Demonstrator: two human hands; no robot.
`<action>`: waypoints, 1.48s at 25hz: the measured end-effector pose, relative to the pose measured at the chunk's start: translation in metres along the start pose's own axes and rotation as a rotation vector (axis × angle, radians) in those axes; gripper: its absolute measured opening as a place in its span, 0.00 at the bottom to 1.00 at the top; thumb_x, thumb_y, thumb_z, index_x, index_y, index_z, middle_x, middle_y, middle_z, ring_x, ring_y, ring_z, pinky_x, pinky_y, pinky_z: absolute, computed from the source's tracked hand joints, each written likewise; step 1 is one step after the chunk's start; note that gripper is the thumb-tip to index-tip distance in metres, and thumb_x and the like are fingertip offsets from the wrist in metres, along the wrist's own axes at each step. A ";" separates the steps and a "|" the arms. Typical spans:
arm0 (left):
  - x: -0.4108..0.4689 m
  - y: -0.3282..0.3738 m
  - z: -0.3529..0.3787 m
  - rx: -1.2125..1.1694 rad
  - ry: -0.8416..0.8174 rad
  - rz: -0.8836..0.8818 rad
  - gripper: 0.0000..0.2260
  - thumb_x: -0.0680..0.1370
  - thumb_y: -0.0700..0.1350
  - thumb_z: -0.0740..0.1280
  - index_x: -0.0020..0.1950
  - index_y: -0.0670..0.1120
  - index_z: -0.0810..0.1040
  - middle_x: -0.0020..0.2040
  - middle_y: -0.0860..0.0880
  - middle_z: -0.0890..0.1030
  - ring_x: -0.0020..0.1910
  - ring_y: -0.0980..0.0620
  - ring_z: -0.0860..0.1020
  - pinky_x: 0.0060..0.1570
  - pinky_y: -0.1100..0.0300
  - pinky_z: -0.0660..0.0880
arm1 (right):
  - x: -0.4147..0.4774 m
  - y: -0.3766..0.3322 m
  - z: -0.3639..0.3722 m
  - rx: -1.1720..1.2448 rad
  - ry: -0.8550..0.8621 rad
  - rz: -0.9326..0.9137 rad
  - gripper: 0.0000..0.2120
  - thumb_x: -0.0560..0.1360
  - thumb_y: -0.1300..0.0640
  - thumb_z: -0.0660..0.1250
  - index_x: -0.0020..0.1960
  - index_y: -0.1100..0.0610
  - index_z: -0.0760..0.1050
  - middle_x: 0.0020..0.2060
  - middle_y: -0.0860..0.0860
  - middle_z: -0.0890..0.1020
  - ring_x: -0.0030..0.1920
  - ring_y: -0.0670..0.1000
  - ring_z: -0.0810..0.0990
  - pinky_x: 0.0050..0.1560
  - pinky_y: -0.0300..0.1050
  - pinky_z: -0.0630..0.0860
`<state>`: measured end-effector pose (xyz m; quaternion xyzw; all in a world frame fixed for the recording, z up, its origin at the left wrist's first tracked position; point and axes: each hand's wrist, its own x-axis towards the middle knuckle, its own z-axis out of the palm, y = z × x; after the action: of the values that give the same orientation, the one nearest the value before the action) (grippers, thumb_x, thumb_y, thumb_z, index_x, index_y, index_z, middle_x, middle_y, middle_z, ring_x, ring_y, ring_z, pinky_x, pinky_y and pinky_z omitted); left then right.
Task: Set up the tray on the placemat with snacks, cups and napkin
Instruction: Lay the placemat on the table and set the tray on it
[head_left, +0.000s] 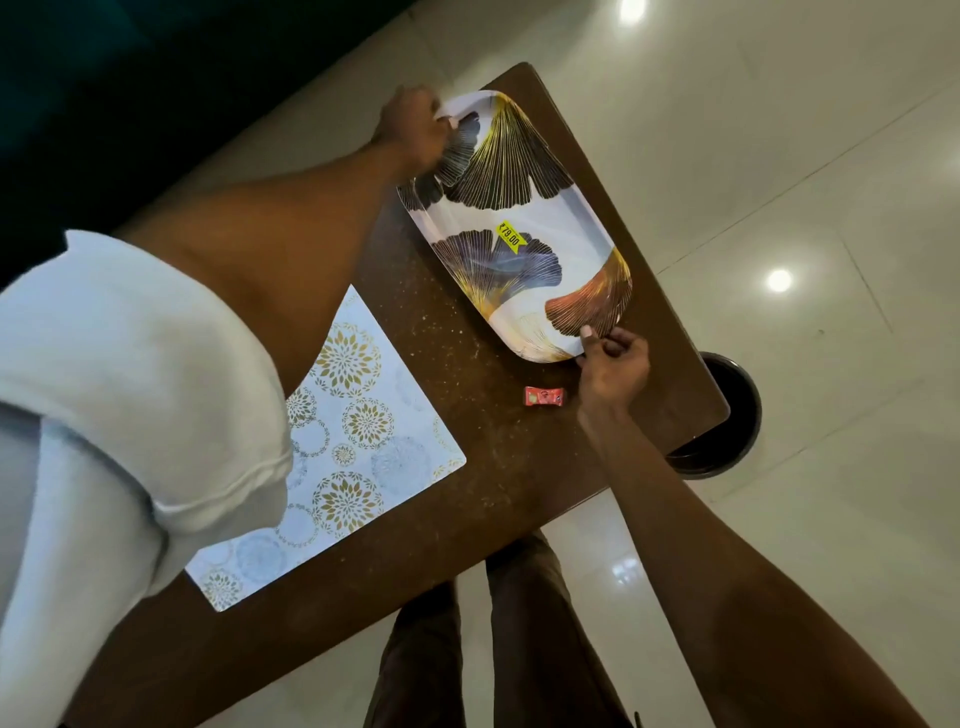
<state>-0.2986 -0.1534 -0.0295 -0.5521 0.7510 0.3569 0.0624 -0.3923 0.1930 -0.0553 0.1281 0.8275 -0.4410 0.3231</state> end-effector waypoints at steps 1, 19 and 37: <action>-0.001 0.000 -0.002 0.002 0.010 -0.003 0.17 0.84 0.48 0.64 0.67 0.38 0.78 0.66 0.37 0.79 0.65 0.40 0.78 0.65 0.49 0.76 | 0.001 0.000 0.000 0.007 -0.003 0.003 0.21 0.74 0.61 0.78 0.63 0.62 0.75 0.56 0.61 0.83 0.57 0.57 0.84 0.56 0.58 0.85; -0.202 -0.236 -0.088 -0.327 0.328 -0.372 0.09 0.82 0.46 0.69 0.59 0.44 0.79 0.61 0.41 0.83 0.57 0.46 0.80 0.60 0.52 0.77 | -0.084 -0.051 0.084 -0.114 -0.402 -0.466 0.16 0.77 0.68 0.72 0.64 0.69 0.77 0.41 0.53 0.80 0.41 0.46 0.78 0.45 0.37 0.78; -0.454 -0.419 0.035 -0.712 0.518 -0.788 0.13 0.80 0.40 0.71 0.62 0.34 0.78 0.56 0.33 0.83 0.45 0.46 0.81 0.36 0.66 0.77 | -0.202 0.082 0.149 -0.441 -0.671 -0.484 0.14 0.79 0.64 0.71 0.64 0.61 0.81 0.53 0.64 0.85 0.55 0.63 0.85 0.54 0.57 0.85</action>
<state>0.2310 0.1677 -0.0297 -0.8455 0.3141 0.3905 -0.1842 -0.1355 0.1335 -0.0374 -0.2899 0.7572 -0.3343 0.4804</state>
